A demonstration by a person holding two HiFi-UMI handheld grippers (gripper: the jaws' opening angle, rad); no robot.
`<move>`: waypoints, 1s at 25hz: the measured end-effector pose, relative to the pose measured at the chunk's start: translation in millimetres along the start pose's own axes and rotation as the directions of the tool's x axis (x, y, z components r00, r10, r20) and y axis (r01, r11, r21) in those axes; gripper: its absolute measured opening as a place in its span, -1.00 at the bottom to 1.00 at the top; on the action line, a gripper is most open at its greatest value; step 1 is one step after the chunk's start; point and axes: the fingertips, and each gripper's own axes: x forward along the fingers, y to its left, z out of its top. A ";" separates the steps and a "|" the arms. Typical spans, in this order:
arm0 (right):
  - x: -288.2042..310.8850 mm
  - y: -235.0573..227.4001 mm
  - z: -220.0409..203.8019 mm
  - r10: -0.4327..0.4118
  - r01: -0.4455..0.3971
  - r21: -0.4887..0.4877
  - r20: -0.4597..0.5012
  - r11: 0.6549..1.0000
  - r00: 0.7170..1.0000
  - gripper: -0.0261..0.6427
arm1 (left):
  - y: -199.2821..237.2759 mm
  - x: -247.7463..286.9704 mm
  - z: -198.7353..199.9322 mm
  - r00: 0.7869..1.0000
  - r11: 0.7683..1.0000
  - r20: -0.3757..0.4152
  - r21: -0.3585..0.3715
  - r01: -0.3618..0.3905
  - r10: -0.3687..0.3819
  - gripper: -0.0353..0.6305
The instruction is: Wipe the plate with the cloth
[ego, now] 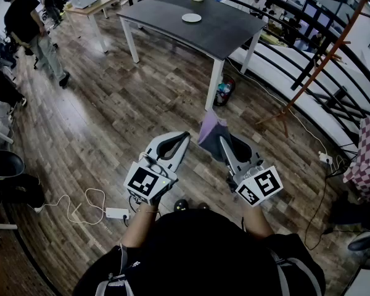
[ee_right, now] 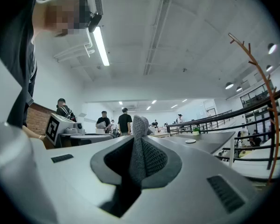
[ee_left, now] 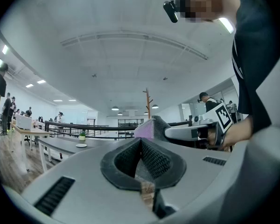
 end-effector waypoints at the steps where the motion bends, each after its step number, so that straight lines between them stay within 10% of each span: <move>1: -0.9 0.1 -0.9 0.001 -0.001 0.001 0.000 1.000 1.000 -0.80 | -0.8 -0.1 -0.9 1.000 1.000 -0.001 -0.006 -0.003 0.003 -0.87; 25: -34.7 -38.8 -7.5 0.054 -0.057 0.063 0.050 0.996 0.997 -0.80 | -36.8 33.1 -7.6 0.998 0.998 -0.040 -0.009 -0.059 0.058 -0.87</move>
